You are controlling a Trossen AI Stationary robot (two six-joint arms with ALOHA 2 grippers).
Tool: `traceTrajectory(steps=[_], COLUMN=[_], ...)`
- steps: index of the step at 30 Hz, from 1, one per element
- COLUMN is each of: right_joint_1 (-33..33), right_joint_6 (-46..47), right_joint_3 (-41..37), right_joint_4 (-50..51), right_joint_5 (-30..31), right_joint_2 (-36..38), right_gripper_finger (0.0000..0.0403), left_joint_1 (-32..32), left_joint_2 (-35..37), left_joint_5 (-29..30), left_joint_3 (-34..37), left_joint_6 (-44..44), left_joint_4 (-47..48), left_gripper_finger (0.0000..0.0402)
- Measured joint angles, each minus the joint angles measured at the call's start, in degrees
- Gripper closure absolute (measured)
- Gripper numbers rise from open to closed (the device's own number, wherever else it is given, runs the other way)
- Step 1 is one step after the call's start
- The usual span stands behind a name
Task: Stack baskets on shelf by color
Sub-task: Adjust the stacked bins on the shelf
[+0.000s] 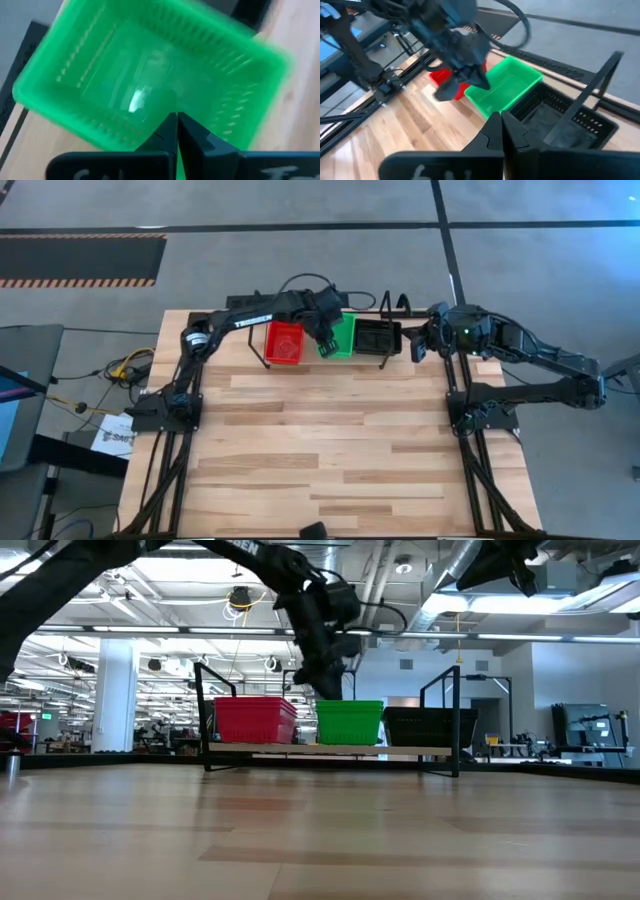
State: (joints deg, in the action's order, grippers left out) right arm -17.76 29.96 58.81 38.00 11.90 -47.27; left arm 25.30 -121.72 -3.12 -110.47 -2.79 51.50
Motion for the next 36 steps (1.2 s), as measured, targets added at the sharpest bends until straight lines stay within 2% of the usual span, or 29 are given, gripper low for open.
traceTrajectory(steps=[6,14,23,28,30,36], right_joint_1=[1.00,0.98,0.81,0.81,0.81,0.85], right_joint_6=[0.17,0.45,0.17,-0.22,-0.46,-0.48], right_joint_3=[0.02,0.00,0.02,0.00,0.00,0.02], right_joint_4=[0.01,-0.25,-0.32,-0.32,-0.33,-0.33], right_joint_5=[0.00,0.02,0.20,0.20,0.20,0.20], right_joint_2=[0.00,0.00,0.00,0.00,0.00,0.00], right_gripper_finger=[0.0401,0.0401,0.0401,0.0401,0.0401,0.0401], left_joint_1=[-0.04,0.18,-1.46,-3.42,-4.43,-5.79], left_joint_2=[-0.19,0.20,0.18,0.12,-0.08,-0.23], left_joint_5=[3.18,10.57,6.92,2.22,3.06,10.56], left_joint_3=[-0.07,-2.53,-6.77,-6.96,-6.68,-4.50], left_joint_6=[-1.27,-1.19,2.83,5.99,5.43,2.13], left_joint_4=[1.04,14.72,16.99,17.82,17.80,15.85], left_gripper_finger=[0.0401,0.0401,0.0401,0.0401,0.0401,0.0401])
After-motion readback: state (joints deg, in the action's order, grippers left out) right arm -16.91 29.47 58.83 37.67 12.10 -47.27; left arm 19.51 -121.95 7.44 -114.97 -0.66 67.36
